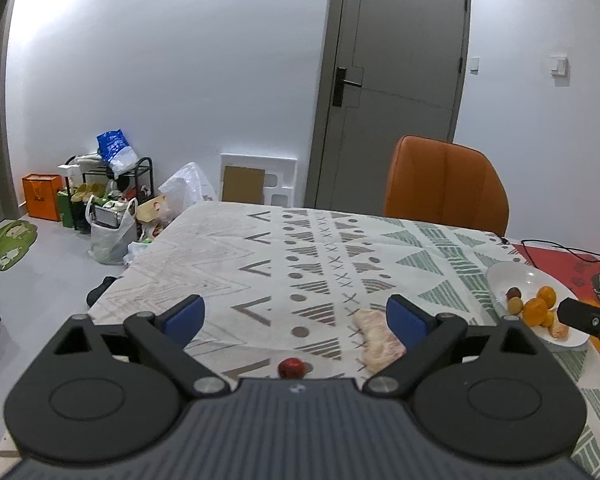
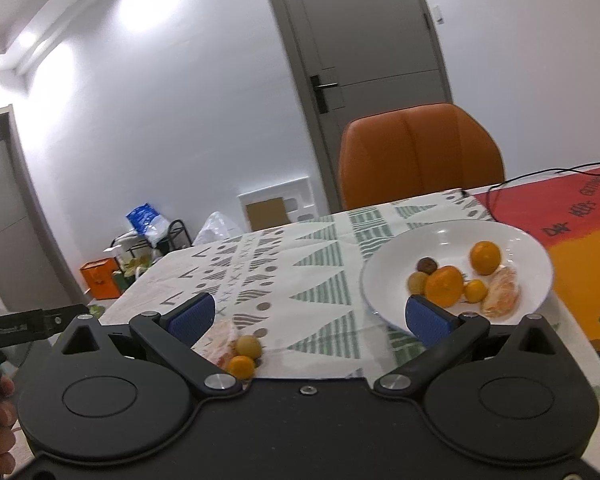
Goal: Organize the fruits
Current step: 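Move both grippers back over the remaining fruit on the table, then grasp a small mandarin with the right gripper while the left gripper grasps a red plum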
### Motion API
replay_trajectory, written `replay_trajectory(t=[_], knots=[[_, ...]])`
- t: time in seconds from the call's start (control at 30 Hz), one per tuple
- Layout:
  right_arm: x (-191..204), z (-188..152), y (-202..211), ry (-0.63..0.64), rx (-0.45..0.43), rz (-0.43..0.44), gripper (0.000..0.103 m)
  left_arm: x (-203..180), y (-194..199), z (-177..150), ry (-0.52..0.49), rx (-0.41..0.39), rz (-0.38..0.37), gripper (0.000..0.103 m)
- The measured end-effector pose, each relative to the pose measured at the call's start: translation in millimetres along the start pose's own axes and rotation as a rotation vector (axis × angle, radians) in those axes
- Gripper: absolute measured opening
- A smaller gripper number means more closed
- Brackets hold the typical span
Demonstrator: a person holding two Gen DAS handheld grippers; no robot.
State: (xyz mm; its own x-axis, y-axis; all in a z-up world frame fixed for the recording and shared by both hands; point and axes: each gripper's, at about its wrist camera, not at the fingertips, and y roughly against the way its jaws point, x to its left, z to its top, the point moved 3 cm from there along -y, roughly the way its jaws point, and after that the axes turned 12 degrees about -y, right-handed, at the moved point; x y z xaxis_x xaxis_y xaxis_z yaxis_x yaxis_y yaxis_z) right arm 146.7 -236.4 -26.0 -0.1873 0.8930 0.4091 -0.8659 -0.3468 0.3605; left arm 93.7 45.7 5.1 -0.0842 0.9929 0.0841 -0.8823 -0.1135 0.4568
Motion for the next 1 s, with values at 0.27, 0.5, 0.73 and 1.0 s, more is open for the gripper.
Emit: replay_trajectory(t=[0.27, 0.5, 0.73, 1.0], knots=[[12.6, -9.1, -5.5, 0.027, 0.041, 0.033, 0.103, 9.2, -6.0, -14.4, 0.003, 0.028, 0.001, 0.096], [20.0, -21.9, -20.7, 0.062, 0.111, 0.066, 0.103, 10.8, -22.1, -25.7, 0.005, 0.056, -0.013, 0.095], [23.2, -35.8, -47.9, 0.092, 0.173, 0.055, 0.085, 12.3, -45.2, -37.3, 0.017, 0.094, -0.027, 0.092], [26.7, -45.8, -72.7, 0.092, 0.253, 0.07, 0.065, 11.4, -65.1, -41.9, 0.033, 0.132, -0.046, 0.078]])
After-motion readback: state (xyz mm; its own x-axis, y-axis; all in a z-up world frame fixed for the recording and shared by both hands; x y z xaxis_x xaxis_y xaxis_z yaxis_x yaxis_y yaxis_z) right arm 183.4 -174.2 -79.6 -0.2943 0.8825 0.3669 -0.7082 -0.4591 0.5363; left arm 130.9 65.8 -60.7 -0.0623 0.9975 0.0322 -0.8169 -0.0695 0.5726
